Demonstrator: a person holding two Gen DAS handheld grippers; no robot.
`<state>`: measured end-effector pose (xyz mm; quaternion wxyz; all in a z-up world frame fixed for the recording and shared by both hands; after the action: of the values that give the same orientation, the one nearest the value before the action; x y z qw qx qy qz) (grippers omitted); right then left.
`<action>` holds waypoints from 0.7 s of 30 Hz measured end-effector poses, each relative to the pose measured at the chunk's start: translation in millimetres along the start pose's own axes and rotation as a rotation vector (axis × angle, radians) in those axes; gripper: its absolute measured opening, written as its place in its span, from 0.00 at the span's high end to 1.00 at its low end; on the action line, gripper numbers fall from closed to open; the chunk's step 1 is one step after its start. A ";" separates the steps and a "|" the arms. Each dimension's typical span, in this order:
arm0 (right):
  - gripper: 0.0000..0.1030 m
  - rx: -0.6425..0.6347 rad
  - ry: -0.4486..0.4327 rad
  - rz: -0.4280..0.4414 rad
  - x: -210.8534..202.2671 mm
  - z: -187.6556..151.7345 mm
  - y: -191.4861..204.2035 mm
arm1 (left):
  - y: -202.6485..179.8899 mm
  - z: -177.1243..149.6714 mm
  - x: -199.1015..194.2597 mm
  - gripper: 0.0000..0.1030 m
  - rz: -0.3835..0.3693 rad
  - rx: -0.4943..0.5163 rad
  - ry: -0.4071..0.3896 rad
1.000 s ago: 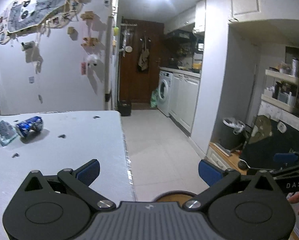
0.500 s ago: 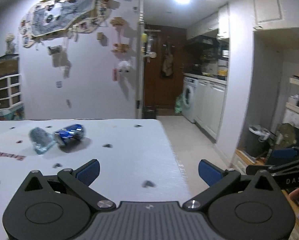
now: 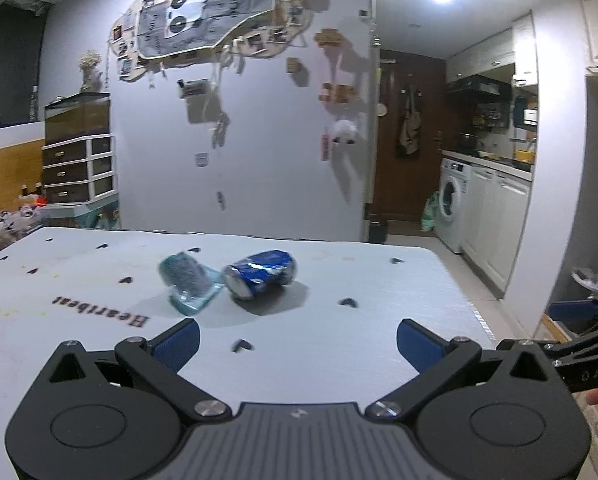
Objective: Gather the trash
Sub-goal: 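Move both open tools back to the table toward the can and wrapper, then grasp the clear plastic wrapper with the left tool while the right tool grasps the blue can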
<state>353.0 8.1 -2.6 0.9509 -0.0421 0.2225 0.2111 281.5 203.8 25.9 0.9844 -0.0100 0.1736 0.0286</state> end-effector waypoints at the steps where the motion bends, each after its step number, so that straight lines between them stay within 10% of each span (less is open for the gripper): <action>1: 0.00 -0.004 0.003 0.011 7.9 3.2 5.1 | 5.7 0.8 4.4 0.00 0.003 0.003 -0.001; 21: 0.00 -0.047 0.010 0.089 114.2 51.3 34.5 | 112.0 18.3 191.2 0.00 0.138 -0.049 0.032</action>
<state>452.0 92.1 -6.4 0.9382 -0.0553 0.2237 0.2583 460.4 326.2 -23.5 0.9766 -0.0226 0.1887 0.1004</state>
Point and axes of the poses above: each gripper's, at about its wrist camera, not at the fingertips, and x roughly the way its jaws point, y to its left, z to its top, the point moved 6 cm from there along x, roughly the way its jaws point, and after that the axes turned 3 degrees about -y, right-handed, at the moved point
